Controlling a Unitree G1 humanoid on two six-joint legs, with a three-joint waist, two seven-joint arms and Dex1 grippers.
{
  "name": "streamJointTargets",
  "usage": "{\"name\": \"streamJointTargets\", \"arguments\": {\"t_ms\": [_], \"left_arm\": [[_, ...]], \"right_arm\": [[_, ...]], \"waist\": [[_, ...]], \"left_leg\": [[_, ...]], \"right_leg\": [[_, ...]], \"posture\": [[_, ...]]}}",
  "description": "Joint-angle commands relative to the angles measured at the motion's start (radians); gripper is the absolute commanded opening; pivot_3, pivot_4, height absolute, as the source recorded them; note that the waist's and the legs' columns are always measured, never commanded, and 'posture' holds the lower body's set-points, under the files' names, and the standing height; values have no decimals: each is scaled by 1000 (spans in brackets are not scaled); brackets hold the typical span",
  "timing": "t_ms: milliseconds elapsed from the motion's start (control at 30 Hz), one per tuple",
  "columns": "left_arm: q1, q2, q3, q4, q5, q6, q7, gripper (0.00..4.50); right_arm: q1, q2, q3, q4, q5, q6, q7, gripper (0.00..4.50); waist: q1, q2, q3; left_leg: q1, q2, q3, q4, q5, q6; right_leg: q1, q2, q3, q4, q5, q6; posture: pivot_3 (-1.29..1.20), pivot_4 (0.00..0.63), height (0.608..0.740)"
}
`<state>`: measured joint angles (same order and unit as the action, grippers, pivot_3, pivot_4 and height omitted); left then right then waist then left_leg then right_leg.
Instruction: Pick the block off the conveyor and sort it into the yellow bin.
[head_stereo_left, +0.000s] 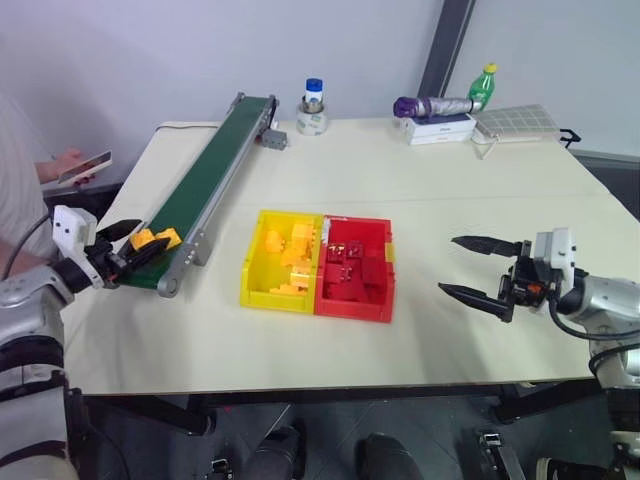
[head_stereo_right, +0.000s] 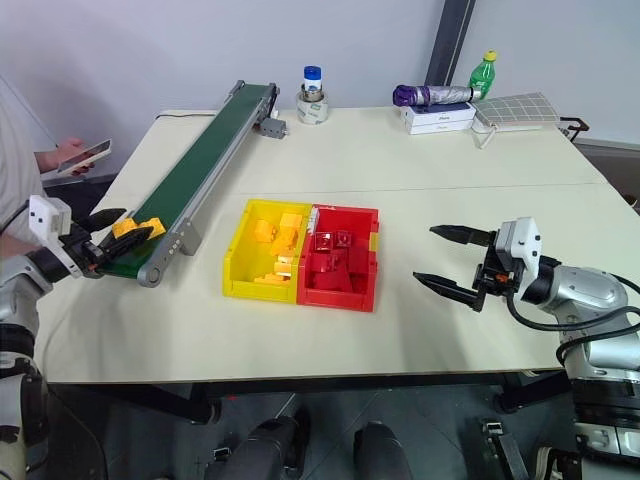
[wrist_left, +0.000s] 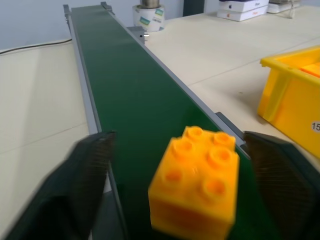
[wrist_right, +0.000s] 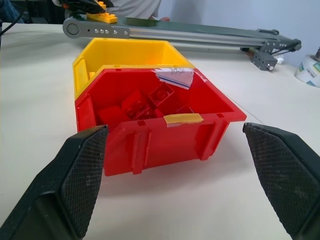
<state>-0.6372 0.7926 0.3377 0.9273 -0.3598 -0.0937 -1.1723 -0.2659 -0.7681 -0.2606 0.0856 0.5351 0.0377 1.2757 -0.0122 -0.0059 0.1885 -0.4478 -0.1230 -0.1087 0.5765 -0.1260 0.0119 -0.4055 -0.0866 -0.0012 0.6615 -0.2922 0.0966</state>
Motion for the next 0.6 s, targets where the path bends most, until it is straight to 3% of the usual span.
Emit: {"name": "streamJointTargets", "arguments": {"t_ms": [33,100,367,600], "left_arm": [[25,-5,1,-24,-12,33,-24,2038],[38,-1,16,-54,-28,51,-18,1330],[121,-51,86,-446,-177,242,105,1366],[120,-216,-41,-869,-223,413,302,1366]], "right_arm": [[-13,-20,-37,-31,20,-4,-5,4500],[-16,-20,-37,-29,19,-5,-6,4500],[-27,-23,-39,-18,15,-7,-2,4500],[-47,-12,-25,-4,6,-12,1,4500]], "waist": [[0,0,0],[-1,0,0],[1,0,0],[5,-1,0]], "left_leg": [[0,0,0,0,0,0],[0,0,0,0,0,0],[-1,0,0,0,0,0],[-1,0,0,1,0,0]], "right_leg": [[0,0,0,0,0,0],[0,0,0,0,0,0],[0,0,0,0,0,0],[3,0,0,0,-1,-2]], "posture": [[0,150,740],[0,150,740],[0,150,740],[0,150,740]]}}
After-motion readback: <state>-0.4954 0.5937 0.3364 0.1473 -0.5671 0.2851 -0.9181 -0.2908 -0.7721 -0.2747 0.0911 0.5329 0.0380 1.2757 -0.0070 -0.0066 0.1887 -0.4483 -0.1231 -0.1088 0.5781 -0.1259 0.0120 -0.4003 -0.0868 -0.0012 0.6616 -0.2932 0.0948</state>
